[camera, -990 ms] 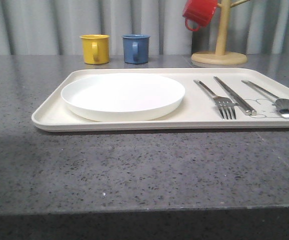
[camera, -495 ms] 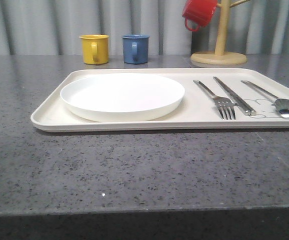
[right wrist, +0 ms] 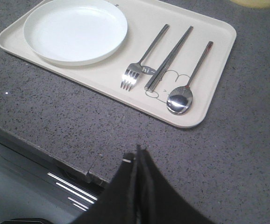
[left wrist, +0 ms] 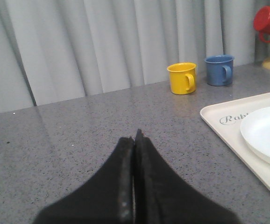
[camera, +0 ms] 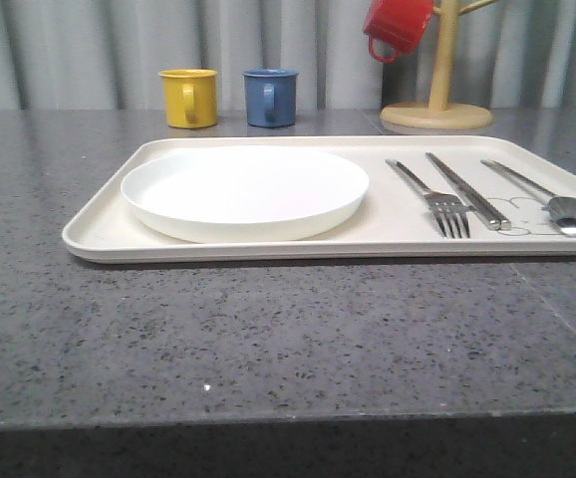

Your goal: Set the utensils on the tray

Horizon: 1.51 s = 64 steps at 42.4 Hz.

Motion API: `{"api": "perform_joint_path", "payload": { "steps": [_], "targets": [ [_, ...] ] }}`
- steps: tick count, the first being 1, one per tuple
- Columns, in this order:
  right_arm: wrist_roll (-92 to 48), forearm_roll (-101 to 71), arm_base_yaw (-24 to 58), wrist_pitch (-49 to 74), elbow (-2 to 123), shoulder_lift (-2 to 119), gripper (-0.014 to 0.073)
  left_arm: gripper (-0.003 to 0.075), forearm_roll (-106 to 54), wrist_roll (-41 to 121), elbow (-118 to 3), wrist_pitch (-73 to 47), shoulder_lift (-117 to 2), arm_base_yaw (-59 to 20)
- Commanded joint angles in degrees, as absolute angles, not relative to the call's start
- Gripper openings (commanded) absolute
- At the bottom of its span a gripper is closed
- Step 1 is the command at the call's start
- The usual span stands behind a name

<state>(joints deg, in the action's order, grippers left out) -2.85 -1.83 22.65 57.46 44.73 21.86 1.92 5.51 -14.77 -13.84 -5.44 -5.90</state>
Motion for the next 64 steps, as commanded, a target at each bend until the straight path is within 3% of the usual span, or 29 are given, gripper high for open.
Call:
{"api": "perform_joint_path", "payload": {
  "steps": [1,11,55,60,64],
  "targets": [
    [-3.3,-1.4,22.8,53.7,46.0,22.3,-0.0067,-0.0020,-1.1,5.6,-10.0,-3.0,-2.7,-4.2],
    [-3.3,-1.4,22.8,53.7,46.0,22.3,-0.0067,-0.0020,-7.3,5.6,1.0,8.2,1.5,-0.8],
    [-3.3,-1.5,22.8,53.7,46.0,22.4,-0.0067,-0.0020,-6.5,5.8,0.9,5.7,1.5,-0.2],
    [-3.3,-1.0,21.5,47.0,41.8,19.8,-0.0067,-0.0020,-6.5,5.8,0.9,5.7,1.5,-0.2],
    [-3.3,-1.2,17.4,33.3,33.2,16.5,-0.0067,-0.0020,-6.5,5.8,0.9,5.7,1.5,-0.2]
  ]
}}
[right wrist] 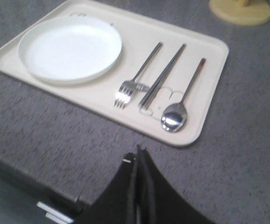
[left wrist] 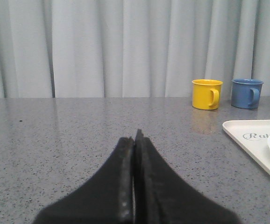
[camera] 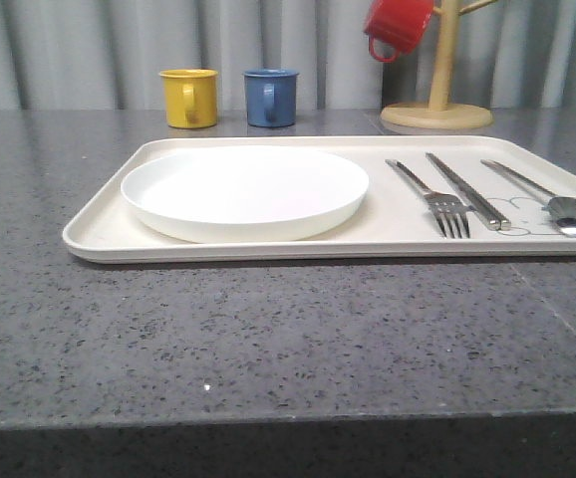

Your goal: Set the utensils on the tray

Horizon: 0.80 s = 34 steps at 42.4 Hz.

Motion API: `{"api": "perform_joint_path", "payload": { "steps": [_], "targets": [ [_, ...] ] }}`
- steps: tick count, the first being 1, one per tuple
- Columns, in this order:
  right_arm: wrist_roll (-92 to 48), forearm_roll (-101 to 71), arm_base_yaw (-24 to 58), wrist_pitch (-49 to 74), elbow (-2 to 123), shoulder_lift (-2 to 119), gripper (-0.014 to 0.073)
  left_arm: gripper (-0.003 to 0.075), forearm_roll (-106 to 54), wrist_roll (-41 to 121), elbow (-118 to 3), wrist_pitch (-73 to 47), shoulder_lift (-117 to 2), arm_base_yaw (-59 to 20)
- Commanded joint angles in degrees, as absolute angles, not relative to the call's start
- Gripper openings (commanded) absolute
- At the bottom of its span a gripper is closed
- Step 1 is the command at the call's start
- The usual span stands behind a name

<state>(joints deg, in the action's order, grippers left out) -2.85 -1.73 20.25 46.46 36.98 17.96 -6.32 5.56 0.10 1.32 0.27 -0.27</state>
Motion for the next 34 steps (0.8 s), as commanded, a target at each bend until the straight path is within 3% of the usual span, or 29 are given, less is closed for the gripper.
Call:
{"api": "perform_joint_path", "payload": {
  "steps": [1,7,15,19,34],
  "targets": [
    [-3.3,-1.2,16.4,29.9,30.9,15.6,-0.0067,-0.0020,-6.5,5.8,0.9,5.7,1.5,-0.2],
    [-3.3,-2.0,9.1,7.4,13.9,8.1,-0.0067,-0.0020,-6.5,5.8,0.9,5.7,1.5,-0.2],
    [-3.2,-5.7,4.9,-8.9,-1.8,2.2,-0.0067,-0.0020,-6.5,5.8,0.9,5.7,1.5,-0.2],
    [-3.2,-6.0,3.8,-3.8,-1.2,-0.5,-0.0067,-0.0020,-6.5,5.8,0.9,5.7,1.5,-0.2],
    [-3.2,-6.1,2.9,-3.0,-1.5,-1.4,-0.0067,-0.0020,-6.5,5.8,0.9,5.7,1.4,-0.2]
  ]
}}
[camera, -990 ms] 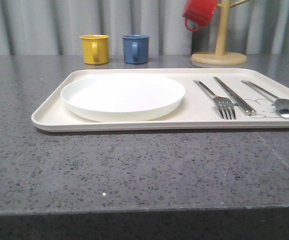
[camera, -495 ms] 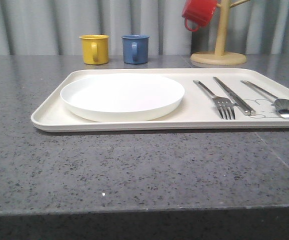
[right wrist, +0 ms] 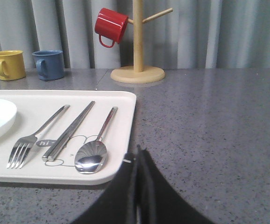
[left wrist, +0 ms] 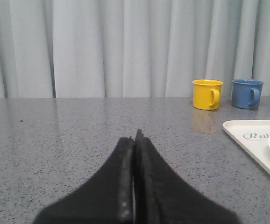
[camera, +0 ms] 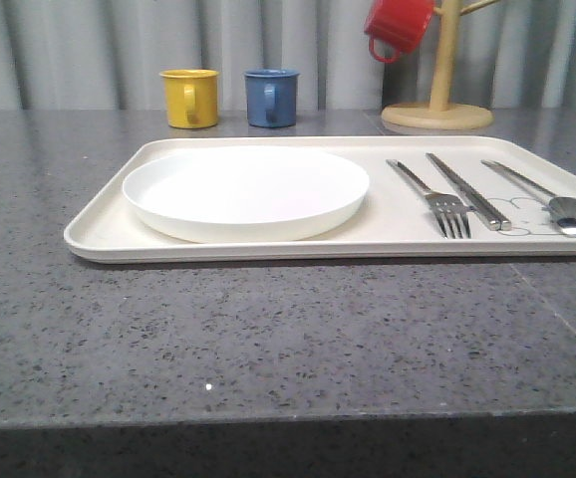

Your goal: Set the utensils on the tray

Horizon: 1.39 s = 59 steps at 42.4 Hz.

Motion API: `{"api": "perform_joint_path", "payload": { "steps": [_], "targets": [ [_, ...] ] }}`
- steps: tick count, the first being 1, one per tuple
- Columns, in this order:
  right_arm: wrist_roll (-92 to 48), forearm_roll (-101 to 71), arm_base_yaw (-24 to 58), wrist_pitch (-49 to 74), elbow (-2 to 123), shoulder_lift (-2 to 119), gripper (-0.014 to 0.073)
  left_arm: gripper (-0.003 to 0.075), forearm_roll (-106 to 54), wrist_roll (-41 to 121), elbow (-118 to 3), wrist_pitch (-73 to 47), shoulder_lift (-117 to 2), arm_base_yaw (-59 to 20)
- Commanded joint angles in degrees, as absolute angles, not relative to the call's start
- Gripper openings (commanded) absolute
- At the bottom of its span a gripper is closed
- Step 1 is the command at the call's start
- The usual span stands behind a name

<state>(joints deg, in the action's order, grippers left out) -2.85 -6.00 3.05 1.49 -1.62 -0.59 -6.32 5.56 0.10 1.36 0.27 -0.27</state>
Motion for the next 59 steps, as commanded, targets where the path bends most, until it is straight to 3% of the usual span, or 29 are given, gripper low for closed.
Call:
{"api": "perform_joint_path", "payload": {
  "steps": [1,59],
  "targets": [
    [-3.2,-6.1,2.9,-3.0,-1.5,-1.4,-0.0067,-0.0020,-6.5,5.8,0.9,5.7,1.4,-0.2],
    [1.4,-1.1,1.0,-6.5,-1.5,-1.5,-0.0067,-0.0020,-6.5,5.8,0.9,5.7,1.4,-0.2]
  ]
}}
